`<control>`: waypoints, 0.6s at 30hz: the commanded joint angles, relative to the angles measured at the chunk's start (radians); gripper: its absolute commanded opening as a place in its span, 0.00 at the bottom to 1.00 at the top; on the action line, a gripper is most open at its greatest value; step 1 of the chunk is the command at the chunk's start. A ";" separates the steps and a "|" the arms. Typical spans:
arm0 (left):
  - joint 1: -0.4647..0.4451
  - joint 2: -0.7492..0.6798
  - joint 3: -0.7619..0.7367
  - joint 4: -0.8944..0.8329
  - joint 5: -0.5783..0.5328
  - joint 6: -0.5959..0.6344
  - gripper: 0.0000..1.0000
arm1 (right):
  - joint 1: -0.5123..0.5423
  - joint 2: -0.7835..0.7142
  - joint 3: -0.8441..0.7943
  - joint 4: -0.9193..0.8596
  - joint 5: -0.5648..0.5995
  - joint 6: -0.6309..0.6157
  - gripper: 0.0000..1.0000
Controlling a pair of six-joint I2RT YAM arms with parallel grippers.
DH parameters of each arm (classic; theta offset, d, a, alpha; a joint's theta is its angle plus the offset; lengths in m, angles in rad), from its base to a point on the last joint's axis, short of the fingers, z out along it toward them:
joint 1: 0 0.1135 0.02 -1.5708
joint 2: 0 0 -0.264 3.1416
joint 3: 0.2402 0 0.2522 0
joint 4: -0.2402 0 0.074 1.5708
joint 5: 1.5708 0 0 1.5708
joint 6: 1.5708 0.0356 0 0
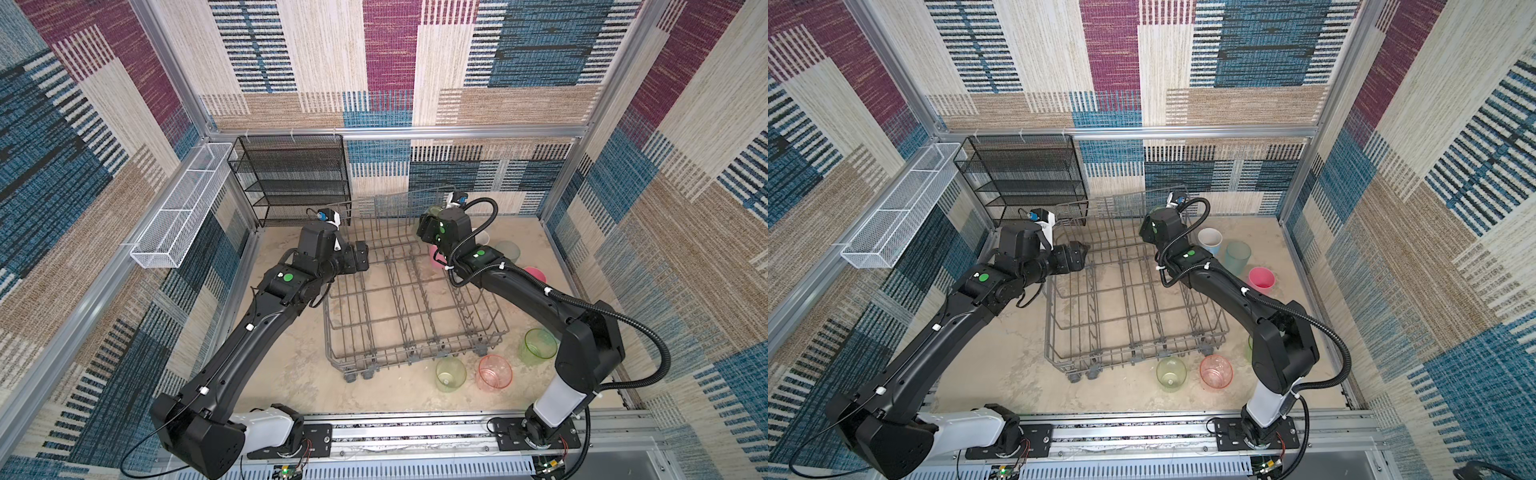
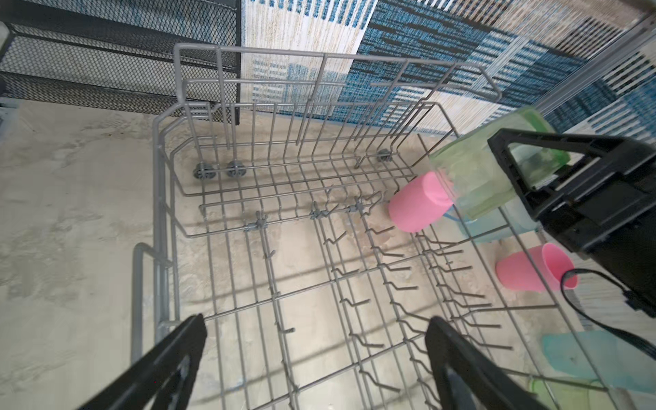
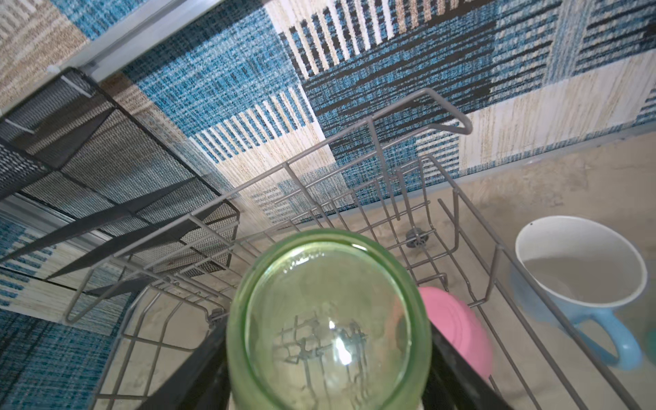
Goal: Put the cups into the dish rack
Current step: 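Lower the green cup upside down into the rack beside the pink cup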
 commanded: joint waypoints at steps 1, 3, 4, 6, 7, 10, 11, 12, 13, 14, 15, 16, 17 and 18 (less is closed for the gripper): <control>0.026 -0.004 0.032 -0.136 0.022 0.097 1.00 | 0.018 0.008 0.003 0.067 0.080 -0.096 0.68; 0.045 -0.003 0.028 -0.145 0.058 0.111 0.99 | 0.027 0.014 0.003 0.067 0.094 -0.118 0.68; 0.055 -0.002 0.018 -0.143 0.076 0.117 0.99 | 0.033 0.015 0.001 0.068 0.101 -0.132 0.68; 0.066 -0.001 -0.011 -0.128 0.099 0.133 0.99 | 0.040 0.020 -0.002 0.071 0.116 -0.148 0.68; 0.070 -0.003 -0.028 -0.119 0.107 0.139 0.99 | 0.044 0.025 0.000 0.070 0.116 -0.154 0.69; 0.086 -0.014 -0.089 -0.069 0.123 0.150 0.99 | 0.055 0.041 0.006 0.062 0.130 -0.164 0.69; 0.097 -0.018 -0.109 -0.051 0.132 0.147 0.99 | 0.059 0.048 0.005 0.064 0.140 -0.170 0.69; 0.110 -0.018 -0.120 -0.039 0.148 0.136 0.99 | 0.062 0.055 0.005 0.065 0.146 -0.175 0.69; 0.125 -0.018 -0.129 -0.028 0.175 0.127 0.99 | 0.064 0.064 0.007 0.068 0.150 -0.178 0.69; 0.133 -0.019 -0.134 -0.022 0.194 0.120 1.00 | 0.066 0.072 0.009 0.067 0.153 -0.181 0.69; 0.141 -0.020 -0.135 -0.016 0.209 0.115 0.99 | 0.069 0.080 0.010 0.067 0.156 -0.181 0.69; 0.147 -0.023 -0.137 -0.012 0.221 0.113 1.00 | 0.073 0.087 0.005 0.072 0.157 -0.181 0.69; 0.149 -0.027 -0.139 -0.004 0.229 0.115 1.00 | 0.073 0.092 0.001 0.080 0.158 -0.183 0.69; 0.151 -0.035 -0.147 0.004 0.229 0.112 1.00 | 0.074 0.099 -0.004 0.085 0.161 -0.182 0.69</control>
